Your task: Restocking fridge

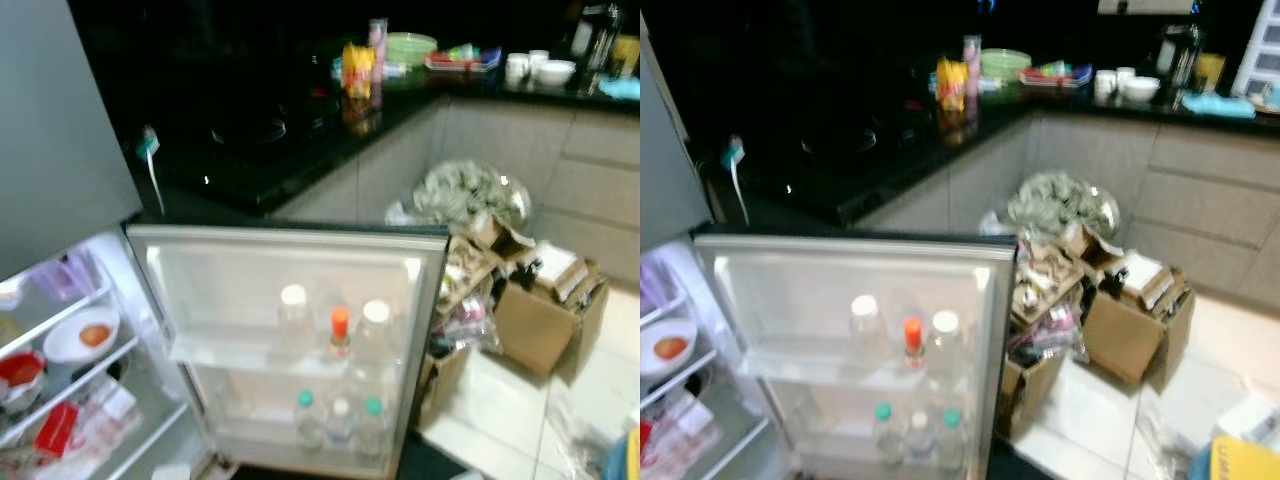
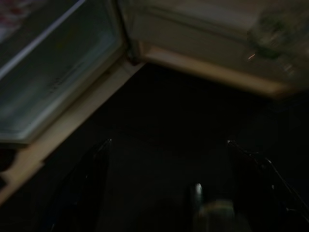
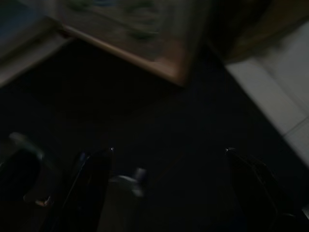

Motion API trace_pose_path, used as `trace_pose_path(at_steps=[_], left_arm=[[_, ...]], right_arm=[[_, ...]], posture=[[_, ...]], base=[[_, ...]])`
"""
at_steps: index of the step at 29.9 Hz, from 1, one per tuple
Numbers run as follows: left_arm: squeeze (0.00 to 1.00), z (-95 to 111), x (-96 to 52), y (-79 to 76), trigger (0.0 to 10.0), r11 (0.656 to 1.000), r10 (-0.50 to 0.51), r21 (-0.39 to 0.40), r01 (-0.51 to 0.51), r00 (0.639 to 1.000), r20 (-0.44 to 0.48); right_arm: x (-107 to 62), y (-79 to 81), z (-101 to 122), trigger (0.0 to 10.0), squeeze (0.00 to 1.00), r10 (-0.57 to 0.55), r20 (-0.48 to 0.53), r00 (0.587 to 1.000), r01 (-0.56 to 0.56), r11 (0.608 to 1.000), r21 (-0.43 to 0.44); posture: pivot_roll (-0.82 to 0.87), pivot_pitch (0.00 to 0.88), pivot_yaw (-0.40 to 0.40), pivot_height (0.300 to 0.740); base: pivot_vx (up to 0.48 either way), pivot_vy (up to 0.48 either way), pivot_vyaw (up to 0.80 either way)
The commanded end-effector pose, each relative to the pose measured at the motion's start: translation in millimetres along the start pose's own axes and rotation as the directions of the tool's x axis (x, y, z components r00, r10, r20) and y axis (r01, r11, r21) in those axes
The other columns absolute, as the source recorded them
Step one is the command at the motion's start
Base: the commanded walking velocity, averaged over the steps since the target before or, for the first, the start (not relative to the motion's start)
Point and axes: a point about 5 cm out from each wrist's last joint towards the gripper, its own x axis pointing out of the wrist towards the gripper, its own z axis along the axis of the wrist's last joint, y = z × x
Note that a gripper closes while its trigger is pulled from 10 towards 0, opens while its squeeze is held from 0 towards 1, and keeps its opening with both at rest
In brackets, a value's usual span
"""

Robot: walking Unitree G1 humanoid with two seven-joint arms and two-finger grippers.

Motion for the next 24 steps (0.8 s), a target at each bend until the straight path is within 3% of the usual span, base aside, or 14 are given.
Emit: trace_pose_path(at_steps=[1, 4, 19, 24], left_arm=[[0.00, -12.2, -4.7, 5.4, 10.0, 0.999, 0.031, -0.023, -0.032, 0.999, -0.035], [0.00, -11.7, -4.5, 7.7, 10.0, 0.999, 0.040, -0.027, -0.041, 0.998, -0.037], [0.00, -6.6, -2.8, 8.7, 10.0, 0.999, 0.042, -0.024, -0.043, 0.999, -0.022], [0.00, -8.0, -3.6, 7.3, 10.0, 0.999, 0.035, 0.019, -0.035, 0.999, -0.021]], right_arm=[[0.5, 4.3, -2.3, 10.0, 0.00, 0.008, -0.003, 1.000, -0.008, 1.000, -0.005], [0.6, 3.4, -2.9, 10.0, 0.00, -0.009, -0.006, 1.000, 0.010, 1.000, 0.029], [2.3, 6.8, 0.0, 10.0, 0.00, 0.001, 0.001, 1.000, -0.001, 0.999, 0.034], [2.8, 7.7, 0.8, 10.0, 0.00, 0.000, 0.005, 1.000, 0.000, 0.999, 0.038]], posture=[[-0.02, 0.090, -0.022, 0.740], [-0.02, 0.089, -0.016, 0.740], [-0.02, 0.087, -0.009, 0.740], [-0.02, 0.085, -0.009, 0.740]], base=[[0.000, 0.000, 0.73], [0.000, 0.000, 0.00], [0.000, 0.000, 0.00], [0.000, 0.000, 0.00]])
